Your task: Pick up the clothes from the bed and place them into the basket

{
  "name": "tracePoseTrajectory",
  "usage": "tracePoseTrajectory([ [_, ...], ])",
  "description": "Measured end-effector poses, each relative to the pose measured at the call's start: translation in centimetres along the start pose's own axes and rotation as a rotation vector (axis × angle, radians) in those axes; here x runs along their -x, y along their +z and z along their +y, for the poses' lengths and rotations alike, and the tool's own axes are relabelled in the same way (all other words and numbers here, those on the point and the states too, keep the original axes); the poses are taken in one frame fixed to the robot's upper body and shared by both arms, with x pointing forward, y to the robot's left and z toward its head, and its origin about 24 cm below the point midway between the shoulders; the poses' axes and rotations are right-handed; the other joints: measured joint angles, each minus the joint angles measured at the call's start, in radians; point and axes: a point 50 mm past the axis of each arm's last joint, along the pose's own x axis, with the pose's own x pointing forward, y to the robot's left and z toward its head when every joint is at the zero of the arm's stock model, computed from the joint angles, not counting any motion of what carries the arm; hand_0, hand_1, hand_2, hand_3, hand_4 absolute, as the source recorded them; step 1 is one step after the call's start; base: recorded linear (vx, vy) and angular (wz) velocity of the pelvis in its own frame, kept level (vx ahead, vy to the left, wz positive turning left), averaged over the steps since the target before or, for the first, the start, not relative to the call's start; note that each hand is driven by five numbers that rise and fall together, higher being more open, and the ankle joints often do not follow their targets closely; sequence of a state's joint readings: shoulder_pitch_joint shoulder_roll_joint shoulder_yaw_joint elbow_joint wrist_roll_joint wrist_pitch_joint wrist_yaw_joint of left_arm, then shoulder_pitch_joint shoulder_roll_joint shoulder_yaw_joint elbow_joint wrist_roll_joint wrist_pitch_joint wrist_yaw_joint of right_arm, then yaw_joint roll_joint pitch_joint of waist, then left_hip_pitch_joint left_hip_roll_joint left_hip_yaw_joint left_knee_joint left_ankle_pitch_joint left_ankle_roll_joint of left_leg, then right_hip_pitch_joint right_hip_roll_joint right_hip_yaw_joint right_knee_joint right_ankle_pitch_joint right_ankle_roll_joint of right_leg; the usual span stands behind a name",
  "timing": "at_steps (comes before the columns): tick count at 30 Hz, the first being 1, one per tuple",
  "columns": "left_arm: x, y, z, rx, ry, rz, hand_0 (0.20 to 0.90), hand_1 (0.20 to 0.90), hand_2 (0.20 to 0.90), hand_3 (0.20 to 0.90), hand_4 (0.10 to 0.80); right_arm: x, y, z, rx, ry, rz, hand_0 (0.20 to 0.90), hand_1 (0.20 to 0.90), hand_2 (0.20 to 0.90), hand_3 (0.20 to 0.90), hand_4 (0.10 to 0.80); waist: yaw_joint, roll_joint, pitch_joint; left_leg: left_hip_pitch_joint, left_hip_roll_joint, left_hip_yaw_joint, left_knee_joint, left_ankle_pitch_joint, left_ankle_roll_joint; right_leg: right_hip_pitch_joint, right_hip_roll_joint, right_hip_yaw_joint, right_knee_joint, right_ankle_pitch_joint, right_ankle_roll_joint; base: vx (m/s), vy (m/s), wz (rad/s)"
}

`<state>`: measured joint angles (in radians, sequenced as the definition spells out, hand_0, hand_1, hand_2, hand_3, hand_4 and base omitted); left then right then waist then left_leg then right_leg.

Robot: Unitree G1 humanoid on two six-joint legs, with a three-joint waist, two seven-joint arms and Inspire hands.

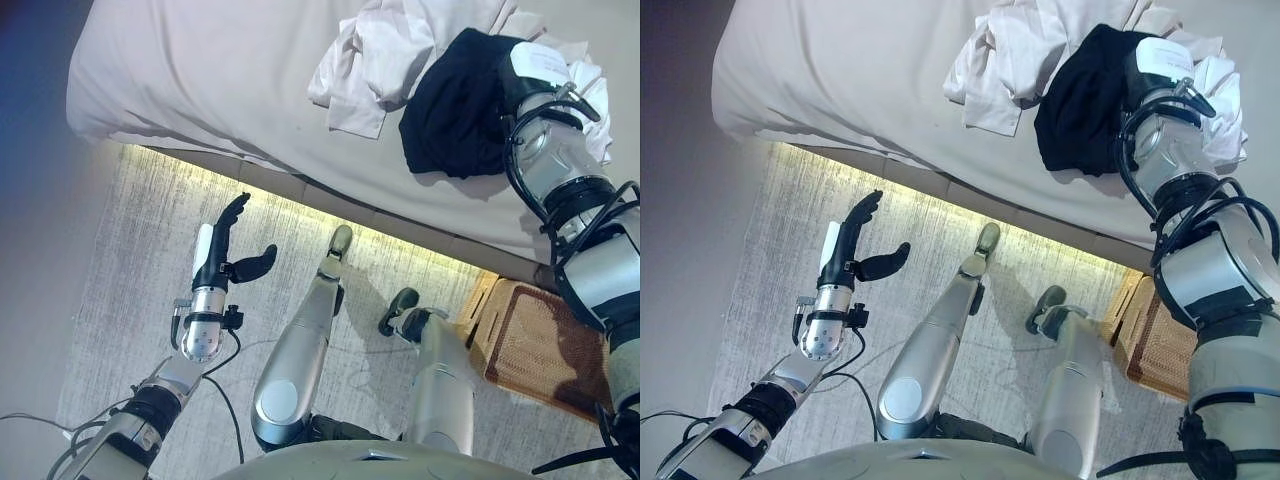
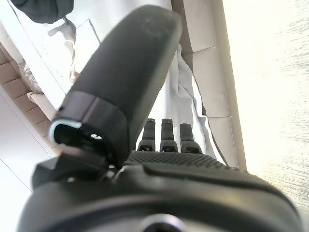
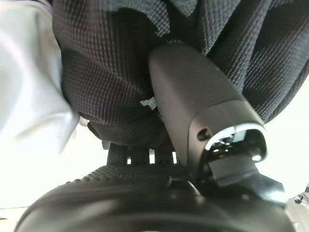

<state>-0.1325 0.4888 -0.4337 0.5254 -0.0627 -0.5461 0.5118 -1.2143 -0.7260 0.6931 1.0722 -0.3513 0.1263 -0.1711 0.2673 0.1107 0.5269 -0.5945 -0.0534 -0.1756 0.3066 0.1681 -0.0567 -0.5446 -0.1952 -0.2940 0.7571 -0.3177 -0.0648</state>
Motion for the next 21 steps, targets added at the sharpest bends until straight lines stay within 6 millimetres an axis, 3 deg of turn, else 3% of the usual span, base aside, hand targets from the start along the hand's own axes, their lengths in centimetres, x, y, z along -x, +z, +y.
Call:
tracePoseTrajectory([
  [5,0.6,-0.9,0.3,-0.021,-0.008,0.052,0.900,0.900,0.900,0.900,0.800,0.3,-0.5,0.7,-0.014,0.021,-0.010,0.300,0.300,0.300,0.200,0.100,-0.005,-0.001,0.000,0.140,0.003,0.007,-0.078,0.003,0.005,0.137,0.002,-0.001,-0.082,0.006,0.010,0.048,-0.003,-0.02],
  [13,1.1,-2.5,0.4,-0.062,-0.046,0.143,0.900,0.900,0.900,0.900,0.800,0.3,-0.6,-2.1,-0.089,-0.071,-0.074,0.300,0.300,0.300,0.200,0.100,-0.017,-0.009,-0.002,0.286,0.015,0.038,-0.146,0.007,0.022,0.297,0.018,0.011,-0.211,0.045,0.068,0.068,0.008,-0.08],
  [14,1.5,-3.1,0.6,-0.076,-0.046,0.174,0.900,0.900,0.900,0.900,0.800,0.3,-0.3,-2.4,-0.095,-0.085,-0.093,0.300,0.300,0.300,0.200,0.100,-0.025,-0.015,-0.004,0.311,0.017,0.043,-0.161,0.007,0.023,0.323,0.026,0.011,-0.234,0.053,0.080,0.044,-0.004,-0.13],
  [21,2.4,-4.5,1.1,-0.114,-0.040,0.253,0.900,0.900,0.900,0.900,0.800,0.6,-0.4,-4.7,-0.170,-0.166,-0.143,0.300,0.300,0.300,0.200,0.100,-0.061,-0.072,-0.024,0.422,0.040,0.068,-0.242,0.006,0.027,0.445,0.054,0.026,-0.376,0.091,0.098,0.069,0.003,-0.13],
])
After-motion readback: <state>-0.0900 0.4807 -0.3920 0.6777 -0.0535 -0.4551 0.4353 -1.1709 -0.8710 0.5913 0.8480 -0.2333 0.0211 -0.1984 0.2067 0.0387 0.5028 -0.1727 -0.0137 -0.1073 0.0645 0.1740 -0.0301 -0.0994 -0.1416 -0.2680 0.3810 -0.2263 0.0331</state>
